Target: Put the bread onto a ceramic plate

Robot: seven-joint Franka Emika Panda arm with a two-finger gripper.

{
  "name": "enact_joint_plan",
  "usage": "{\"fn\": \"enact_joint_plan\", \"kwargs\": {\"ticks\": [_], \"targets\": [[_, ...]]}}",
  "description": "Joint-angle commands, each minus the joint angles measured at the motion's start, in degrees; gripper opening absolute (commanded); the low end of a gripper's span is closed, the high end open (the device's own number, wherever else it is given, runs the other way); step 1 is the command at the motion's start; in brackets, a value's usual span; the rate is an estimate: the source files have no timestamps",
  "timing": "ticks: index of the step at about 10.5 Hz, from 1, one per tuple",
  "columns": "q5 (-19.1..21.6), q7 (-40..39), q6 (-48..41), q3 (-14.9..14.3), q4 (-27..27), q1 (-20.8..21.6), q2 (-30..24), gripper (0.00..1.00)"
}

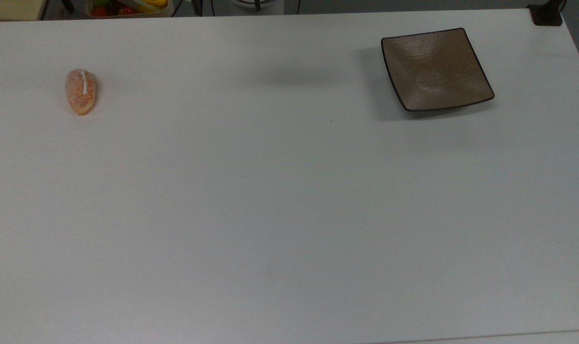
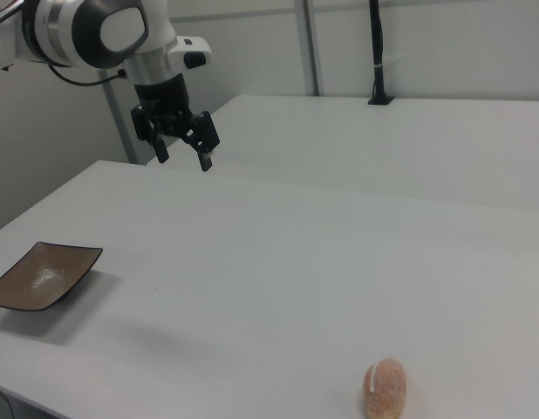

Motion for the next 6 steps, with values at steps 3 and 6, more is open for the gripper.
{"fn": "enact_joint_plan", "kwargs": {"ticks": [3, 6], "targets": [[0.5, -5.3, 0.6, -0.8, -1.5, 0.8, -0.7, 1.00], [0.5, -17.4, 0.4, -0.9, -1.6, -0.6, -0.8, 1.00]]}}
